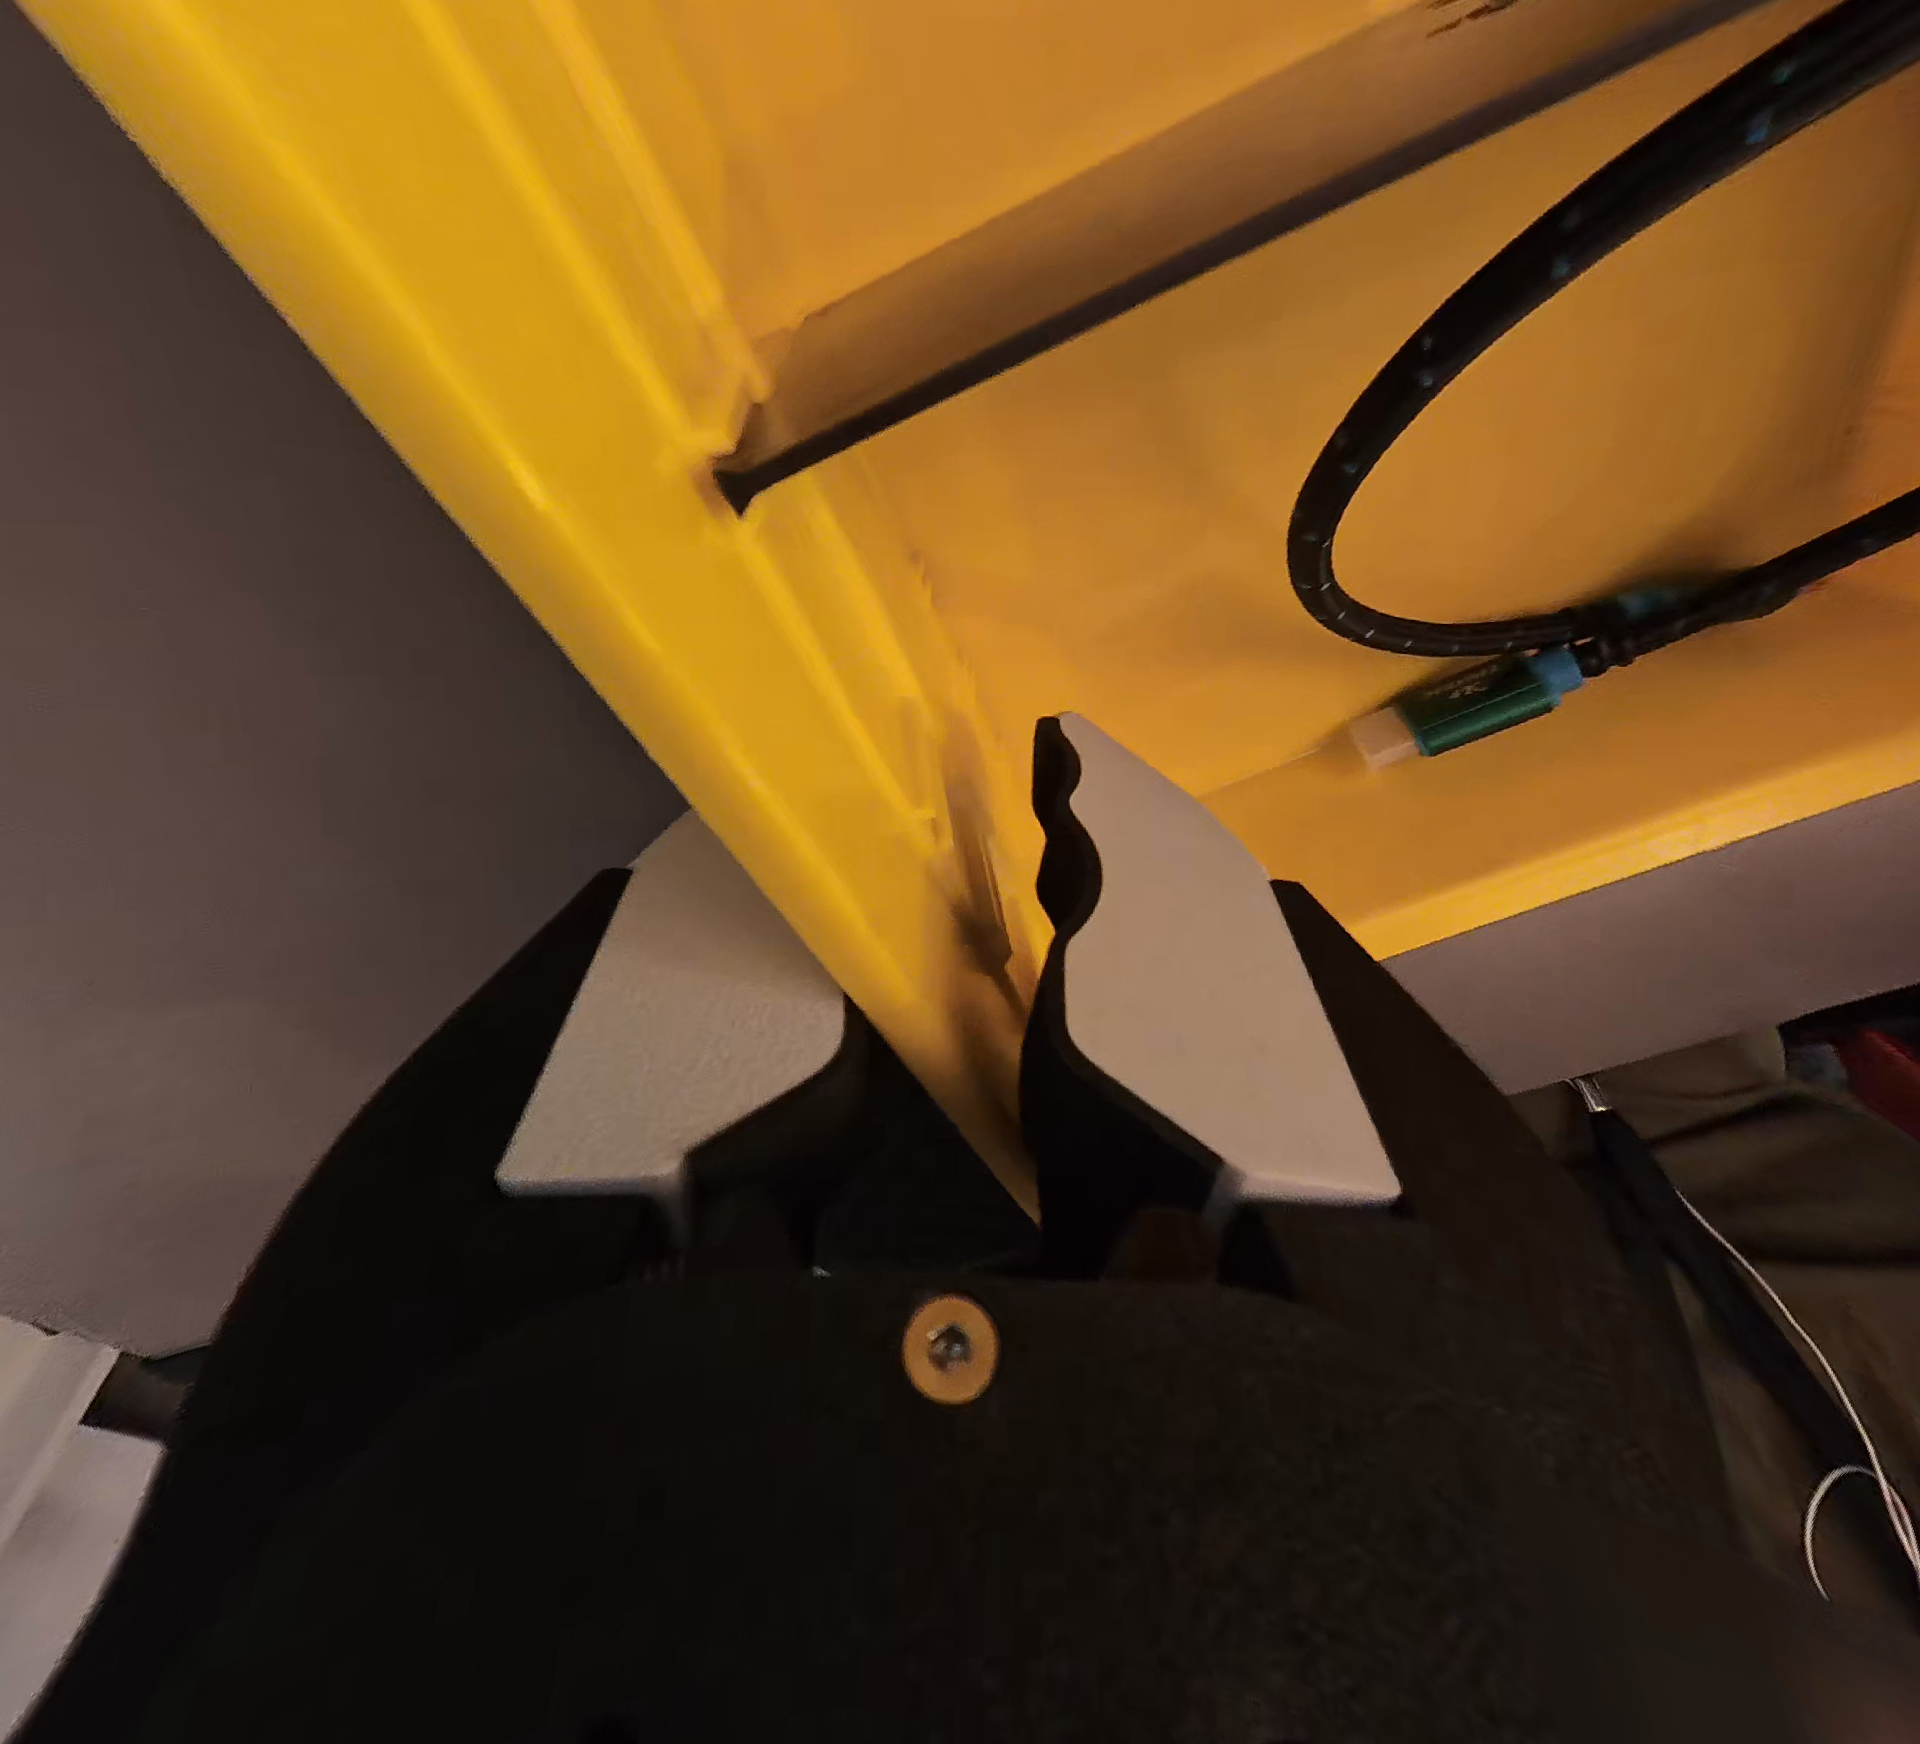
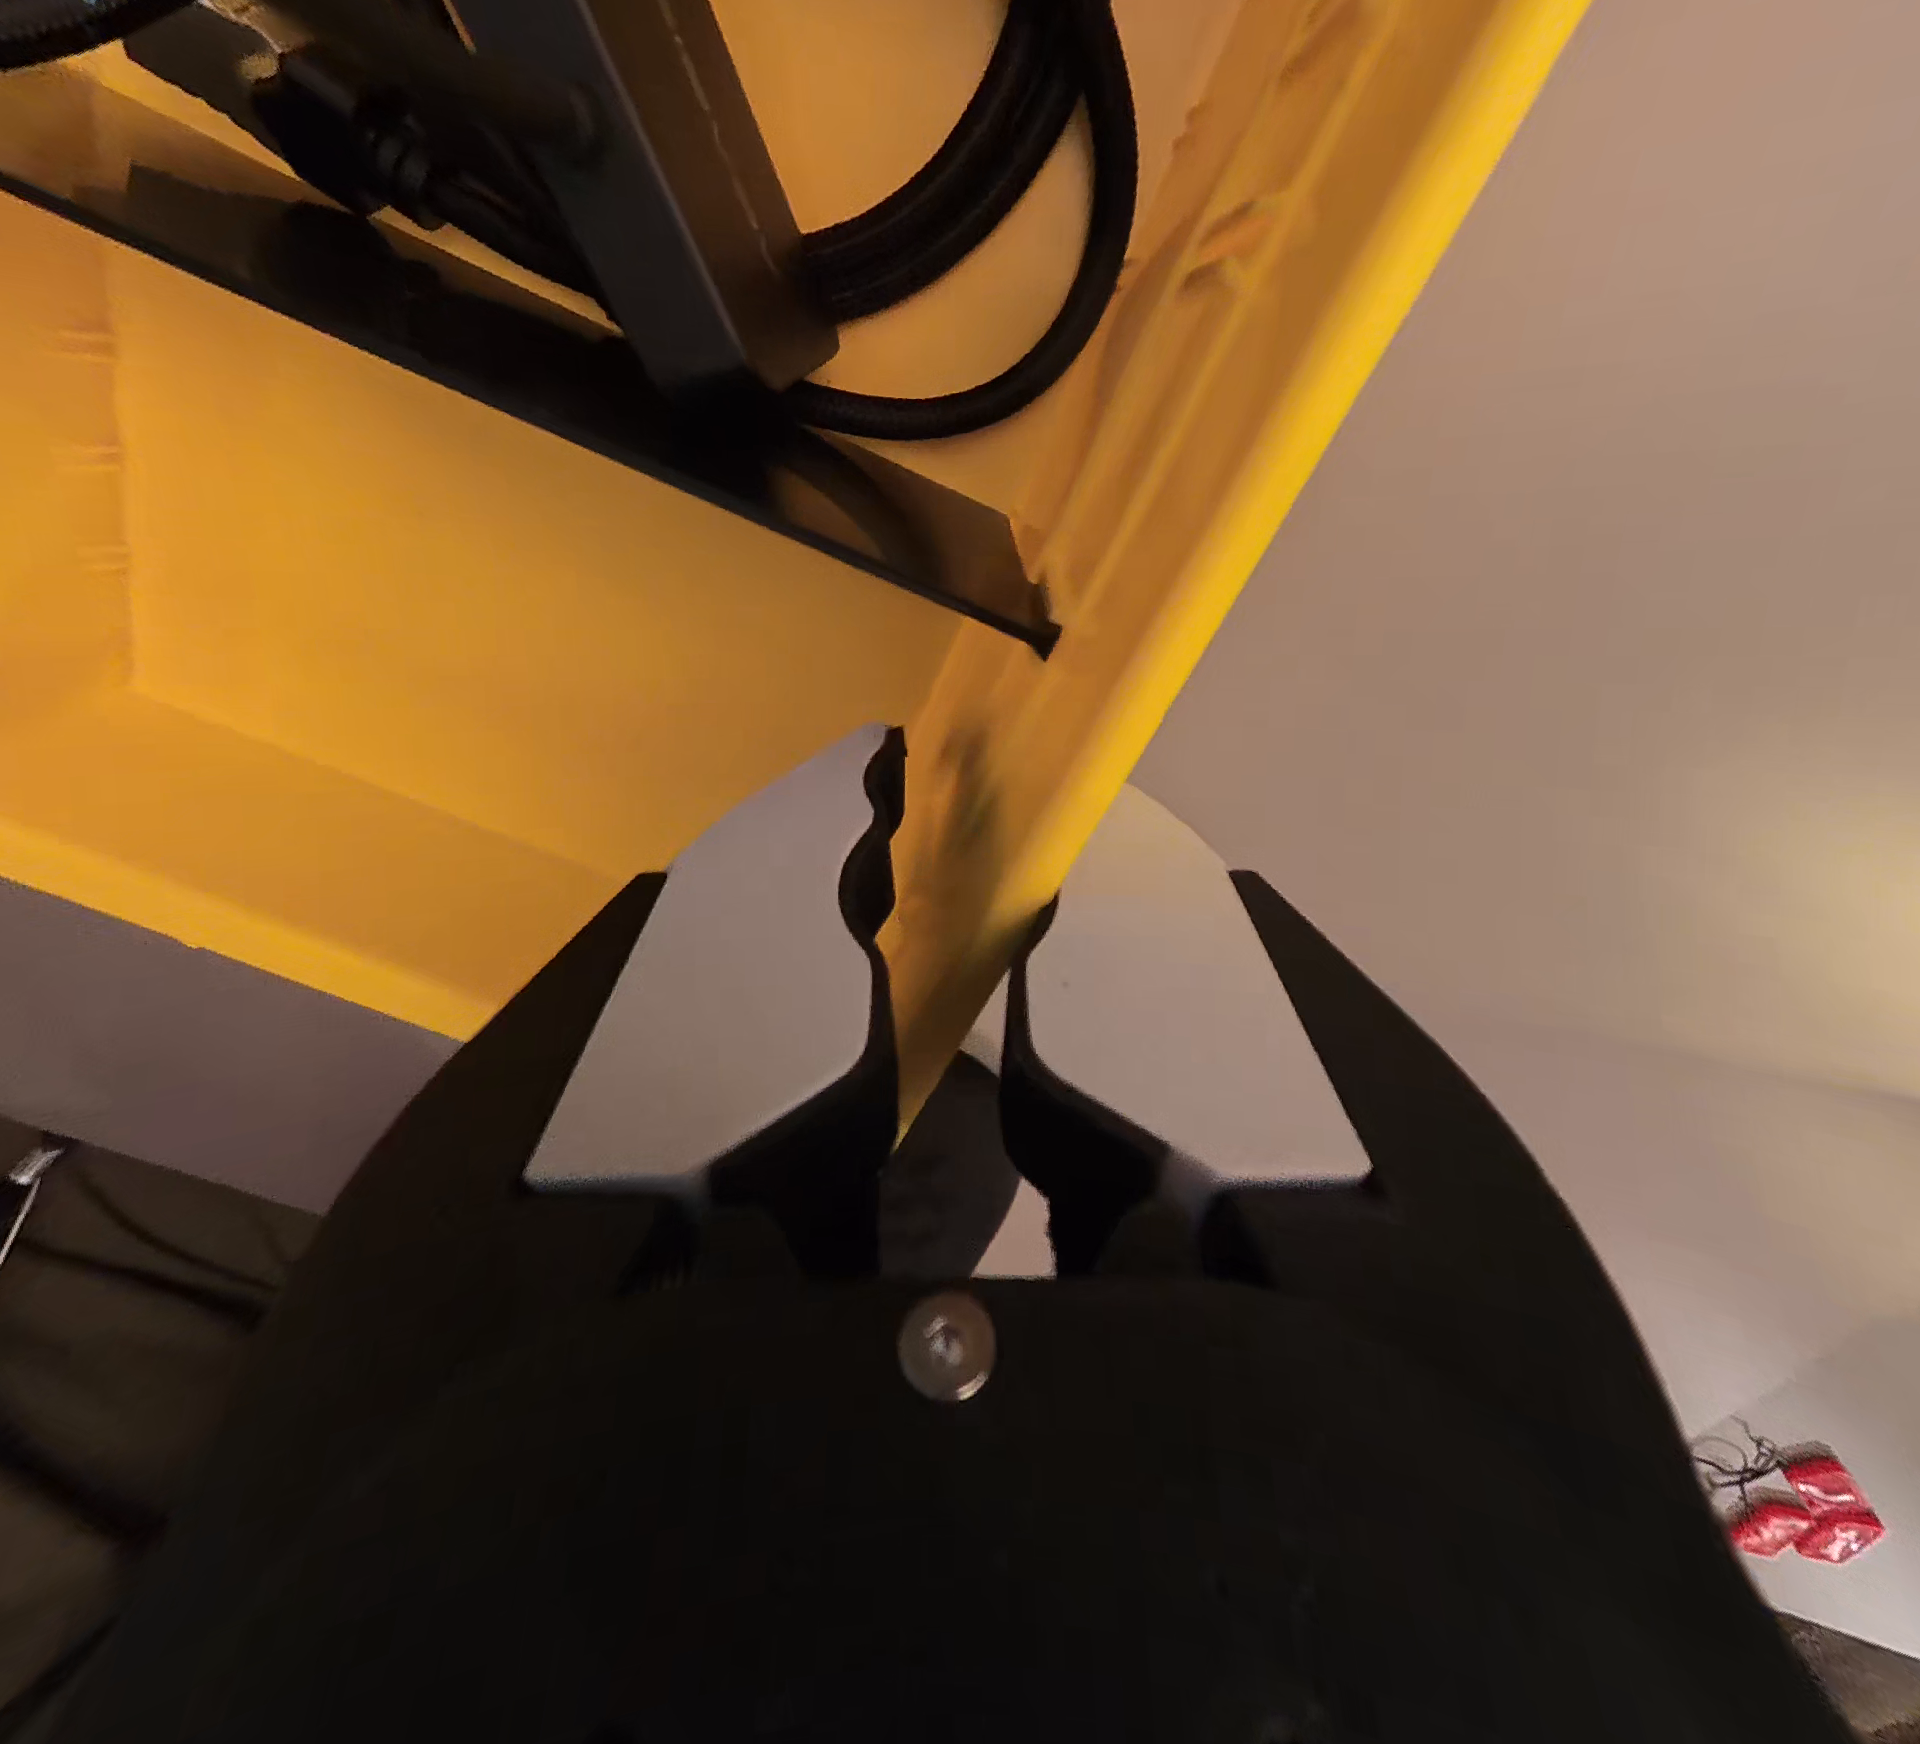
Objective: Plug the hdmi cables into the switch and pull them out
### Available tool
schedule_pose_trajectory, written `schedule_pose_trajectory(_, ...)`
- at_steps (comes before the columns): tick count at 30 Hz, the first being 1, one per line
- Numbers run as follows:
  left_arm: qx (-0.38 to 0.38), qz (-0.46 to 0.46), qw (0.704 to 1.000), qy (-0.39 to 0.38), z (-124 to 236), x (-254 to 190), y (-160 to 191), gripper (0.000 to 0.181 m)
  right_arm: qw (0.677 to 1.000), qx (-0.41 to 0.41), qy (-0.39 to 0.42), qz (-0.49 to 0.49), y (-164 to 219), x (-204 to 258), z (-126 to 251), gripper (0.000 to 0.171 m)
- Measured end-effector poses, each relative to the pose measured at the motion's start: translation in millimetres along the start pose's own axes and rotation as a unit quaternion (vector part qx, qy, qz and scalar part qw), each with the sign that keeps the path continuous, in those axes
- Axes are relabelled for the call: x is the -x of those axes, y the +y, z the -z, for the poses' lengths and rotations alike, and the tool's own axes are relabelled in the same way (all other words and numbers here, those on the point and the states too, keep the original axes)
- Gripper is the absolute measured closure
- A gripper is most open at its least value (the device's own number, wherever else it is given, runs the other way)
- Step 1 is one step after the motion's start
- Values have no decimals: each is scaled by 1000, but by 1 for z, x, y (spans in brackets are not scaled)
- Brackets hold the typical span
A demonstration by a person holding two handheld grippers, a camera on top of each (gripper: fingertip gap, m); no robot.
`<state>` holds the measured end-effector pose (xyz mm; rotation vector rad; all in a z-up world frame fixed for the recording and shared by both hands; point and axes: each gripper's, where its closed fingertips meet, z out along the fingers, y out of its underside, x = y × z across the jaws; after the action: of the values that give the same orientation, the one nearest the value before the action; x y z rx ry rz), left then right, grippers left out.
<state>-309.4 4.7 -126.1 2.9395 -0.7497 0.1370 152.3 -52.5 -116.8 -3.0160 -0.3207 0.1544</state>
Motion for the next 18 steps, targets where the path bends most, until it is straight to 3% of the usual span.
schedule_pose_trajectory(4, 3, -7, 1000, -1, 0, -4, -2, 150, 1000, 7, -10, 10, -5, 16, -1, 151)
schedule_pose_trajectory(9, -33, -12, 998, 43, 9, -9, -6, 146, 999, -20, -6, -47, -12, 13, 16, 147)
schedule_pose_trajectory(11, -90, 2, 995, 46, 27, -4, -15, 147, 995, -67, 39, -63, -17, 5, 41, 148)
schedule_pose_trajectory(14, -218, 33, 975, 11, 73, 13, -31, 148, 970, -221, 88, -39, -49, 21, 100, 148)
schedule_pose_trajectory(16, -308, 37, 951, 6, 110, 16, -37, 147, 943, -326, 59, 2, -71, 61, 136, 148)
schedule_pose_trajectory(18, -394, 29, 918, -10, 146, 17, -38, 143, 923, -378, 33, 57, -83, 105, 149, 144)
